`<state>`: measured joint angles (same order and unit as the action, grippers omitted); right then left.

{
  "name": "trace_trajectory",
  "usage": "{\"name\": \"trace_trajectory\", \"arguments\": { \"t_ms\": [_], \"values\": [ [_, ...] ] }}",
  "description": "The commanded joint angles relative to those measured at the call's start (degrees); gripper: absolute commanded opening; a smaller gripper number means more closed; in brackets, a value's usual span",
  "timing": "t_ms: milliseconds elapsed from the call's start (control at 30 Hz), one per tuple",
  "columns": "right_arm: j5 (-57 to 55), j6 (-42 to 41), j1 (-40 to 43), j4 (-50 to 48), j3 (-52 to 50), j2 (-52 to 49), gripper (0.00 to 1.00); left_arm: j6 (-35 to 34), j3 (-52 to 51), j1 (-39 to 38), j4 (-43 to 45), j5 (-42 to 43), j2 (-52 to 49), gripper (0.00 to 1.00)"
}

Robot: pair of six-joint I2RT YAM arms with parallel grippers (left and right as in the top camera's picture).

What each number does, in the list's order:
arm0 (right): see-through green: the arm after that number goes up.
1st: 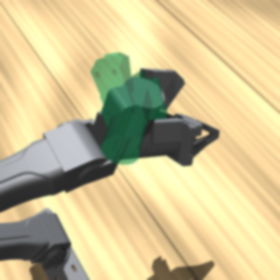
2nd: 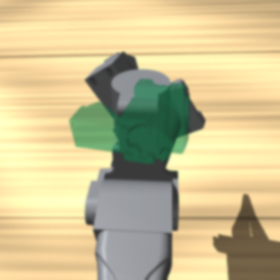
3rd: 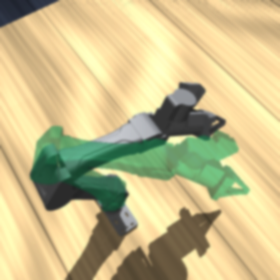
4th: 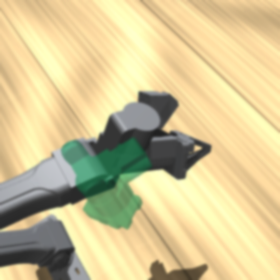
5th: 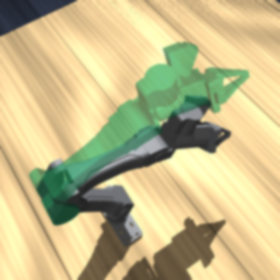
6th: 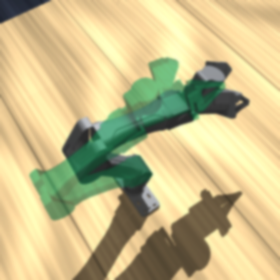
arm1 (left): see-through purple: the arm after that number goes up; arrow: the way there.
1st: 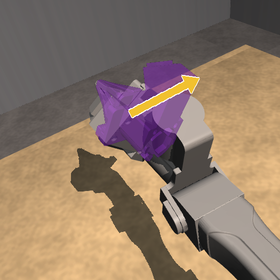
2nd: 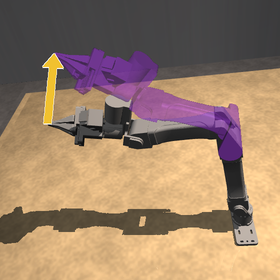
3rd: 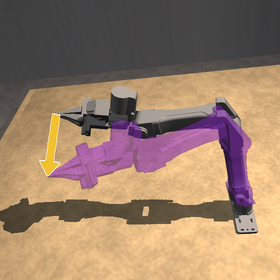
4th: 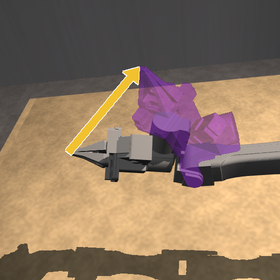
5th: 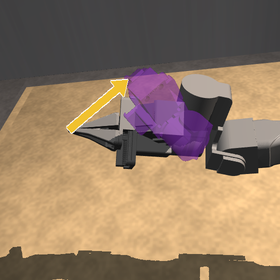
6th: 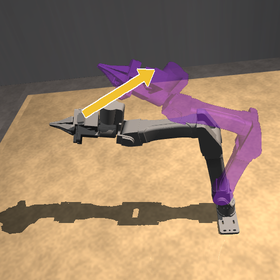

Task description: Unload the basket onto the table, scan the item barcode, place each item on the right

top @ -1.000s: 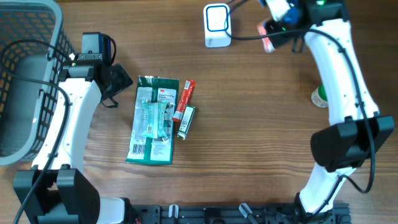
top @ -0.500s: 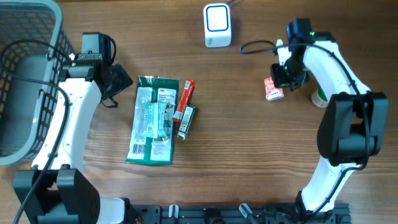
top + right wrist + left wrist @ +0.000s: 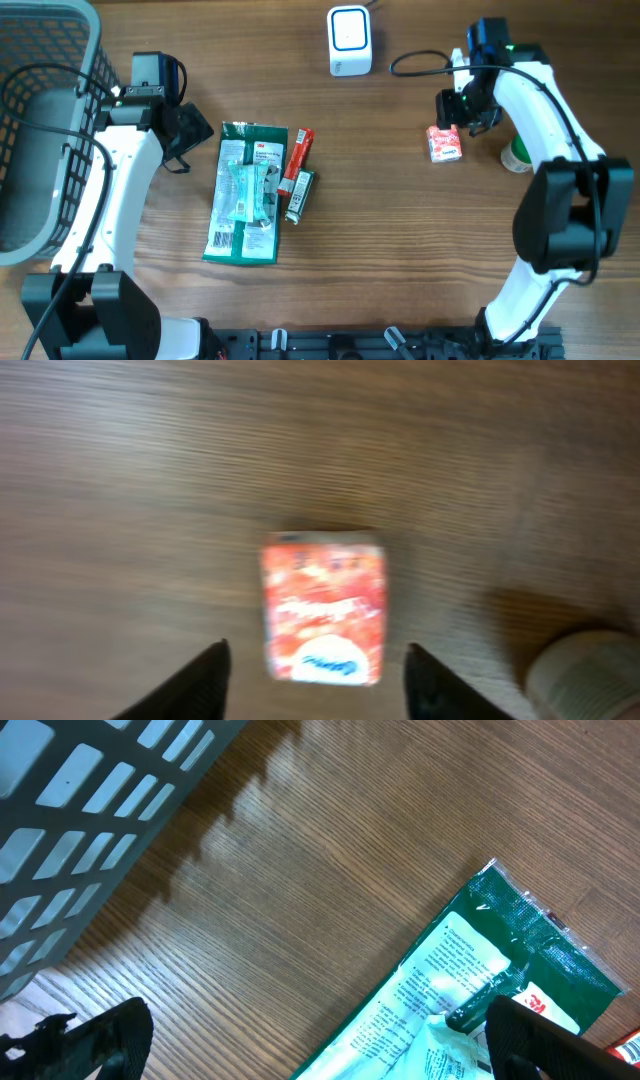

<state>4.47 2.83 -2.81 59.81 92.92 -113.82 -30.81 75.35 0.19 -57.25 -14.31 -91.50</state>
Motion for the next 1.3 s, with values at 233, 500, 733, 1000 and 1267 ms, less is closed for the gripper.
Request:
{"name": "trace_trajectory", "arguments": {
  "t_ms": [233,500,733,1000,1267],
  "values": [
    [7.67,-3.48,-8.20,-8.44,-8.24,1.68,0.49,-1.18,-0.48,0.24,-0.04,-0.74,-0.33,1.00],
    [-2.14,-9.25,-10.27,-17.62,-15.76,1.64,0.49,-1.18,-0.48,0.24,-0.04,-0.74,-0.33,1.00],
    [-13.68,-9.16,-10.01,-16.20,-16.46,1.64,0.50,-1.18,-0.48,0.24,-0.04,-0.74,-0.33,1.00],
    [-18.10,-5.64,-6.64,-14.03,-15.74,2.03,0.53,-1.18,-0.48,0.24,-0.02,-0.74,-0.33,1.00],
    [-6.86,-5.62,-6.56,-11.10,-9.40,6.01,0.51,-1.18,-0.48,0.26,-0.04,-0.74,-0.33,1.00]
  ]
}}
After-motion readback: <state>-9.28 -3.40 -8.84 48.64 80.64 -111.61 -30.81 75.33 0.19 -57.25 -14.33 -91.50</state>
